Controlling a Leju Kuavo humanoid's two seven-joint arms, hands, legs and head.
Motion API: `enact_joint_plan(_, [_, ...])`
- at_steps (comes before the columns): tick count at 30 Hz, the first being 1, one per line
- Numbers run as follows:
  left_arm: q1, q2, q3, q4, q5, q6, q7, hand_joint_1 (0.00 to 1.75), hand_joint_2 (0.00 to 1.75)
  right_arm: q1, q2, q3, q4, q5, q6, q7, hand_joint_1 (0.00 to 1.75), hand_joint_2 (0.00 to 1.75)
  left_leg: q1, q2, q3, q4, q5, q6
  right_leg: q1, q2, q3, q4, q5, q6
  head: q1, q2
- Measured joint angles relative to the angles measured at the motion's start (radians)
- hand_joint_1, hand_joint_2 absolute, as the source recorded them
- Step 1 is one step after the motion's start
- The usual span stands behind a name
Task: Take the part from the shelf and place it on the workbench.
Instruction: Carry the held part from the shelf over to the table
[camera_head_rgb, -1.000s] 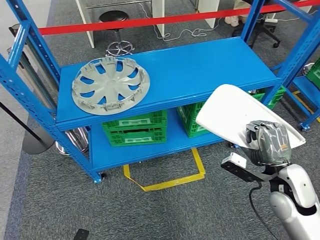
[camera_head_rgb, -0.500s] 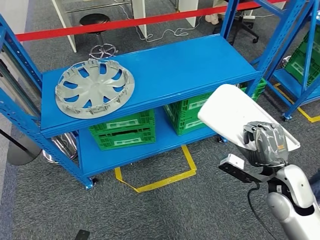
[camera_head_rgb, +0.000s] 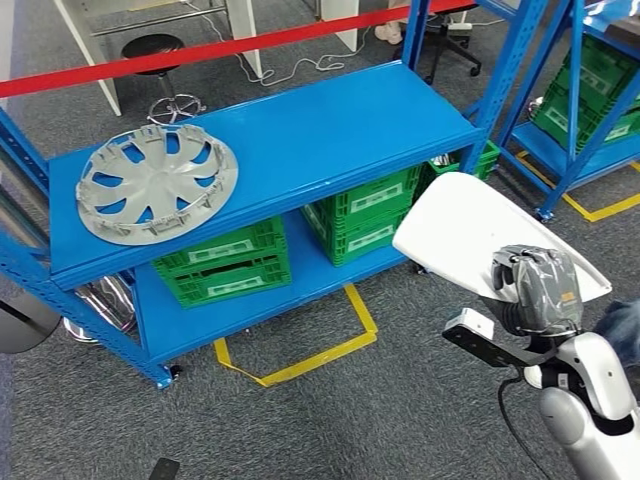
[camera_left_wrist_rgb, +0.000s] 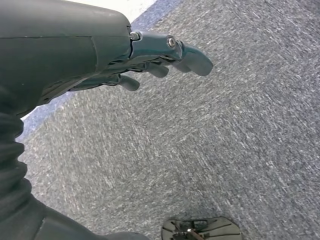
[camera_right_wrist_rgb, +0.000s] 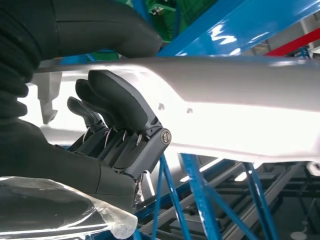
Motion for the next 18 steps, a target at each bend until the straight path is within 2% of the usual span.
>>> enact_joint_plan(2, [-0.001,0.0,0.0,0.0,0.0,0.0,0.0,0.0,1.75,0.0,0.0,-0.001,0.0,-0.001,0.001,-0.001,1.75,1.75,0.004,-0.011,-0.007,0.022,-0.021,-0.009,-0.002,0.014,-0.002,-0.002,0.005,-0.012,-0.001,0.0])
enact_joint_plan(3, [0.0,0.0,0.0,0.0,0.0,0.0,0.0,0.0,1.75,0.0,0.0,-0.001,0.0,-0.001,0.002,-0.001,1.75,1.75,0.005,-0.024,-0.021,0.06,-0.048,-0.014,-0.003,0.021,-0.002,-0.003,0.007,-0.018,-0.002,0.0])
enact_joint_plan(5, [0.001,0.0,0.0,0.0,-0.001,0.0,0.0,0.0,1.75,0.0,0.0,-0.001,0.0,-0.002,0.003,-0.001,1.75,1.75,0.008,-0.048,-0.071,0.186,-0.116,-0.019,-0.003,0.036,-0.003,-0.003,0.009,-0.024,-0.004,0.0])
enact_joint_plan(6, [0.002,-0.001,0.0,0.0,-0.001,0.0,0.0,0.0,1.75,0.001,0.0,0.0,0.0,-0.002,0.004,-0.002,1.75,1.75,0.008,-0.052,-0.096,0.247,-0.14,-0.019,-0.001,0.044,-0.003,-0.003,0.009,-0.026,-0.004,0.0])
enact_joint_plan(7, [0.003,-0.001,0.0,0.0,-0.001,0.0,0.0,0.0,1.75,0.001,0.0,0.002,0.0,-0.002,0.005,-0.002,1.75,1.75,0.007,-0.054,-0.11,0.28,-0.145,-0.017,0.0,0.054,-0.003,-0.002,0.009,-0.027,-0.004,0.0])
enact_joint_plan(8, [0.003,-0.001,0.0,0.0,-0.002,0.0,0.0,0.0,1.75,0.002,0.0,0.002,0.0,-0.002,0.005,-0.002,1.75,1.75,0.007,-0.055,-0.108,0.277,-0.131,-0.013,0.002,0.064,-0.003,-0.002,0.01,-0.027,-0.004,0.0])
enact_joint_plan(9, [0.003,-0.001,0.0,0.0,-0.002,0.0,0.0,0.0,1.75,0.002,0.0,0.003,0.0,-0.002,0.006,-0.002,1.75,1.75,0.006,-0.06,-0.089,0.236,-0.1,-0.007,0.004,0.074,-0.003,-0.002,0.01,-0.027,-0.004,0.0])
enact_joint_plan(11, [0.003,0.001,0.0,0.0,-0.002,0.0,0.0,0.0,1.75,0.002,0.0,0.004,0.0,-0.002,0.006,-0.002,1.75,1.75,0.005,-0.087,-0.031,0.106,-0.031,0.009,0.006,0.09,-0.001,-0.002,0.011,-0.027,-0.004,0.0])
enact_joint_plan(12, [0.003,0.003,0.0,0.0,-0.002,0.0,0.0,0.0,1.75,0.002,0.0,0.004,0.0,-0.002,0.006,-0.002,1.75,1.75,0.005,-0.103,-0.009,0.058,-0.011,0.016,0.006,0.095,-0.001,-0.002,0.011,-0.026,-0.003,0.0])
enact_joint_plan(14, [0.003,0.005,0.0,0.0,-0.002,0.0,0.0,0.0,1.75,0.002,0.0,0.004,0.0,-0.002,0.006,-0.002,1.75,1.75,0.004,-0.122,0.004,0.029,-0.006,0.022,0.005,0.098,-0.001,-0.002,0.012,-0.025,-0.002,0.0])
enact_joint_plan(18, [0.002,0.005,0.0,0.0,-0.002,0.0,0.0,0.0,1.75,0.001,0.0,0.005,0.0,-0.002,0.006,-0.001,1.75,1.75,0.005,-0.123,0.007,0.021,-0.01,0.022,0.008,0.101,-0.004,0.0,0.012,-0.023,-0.002,0.0])
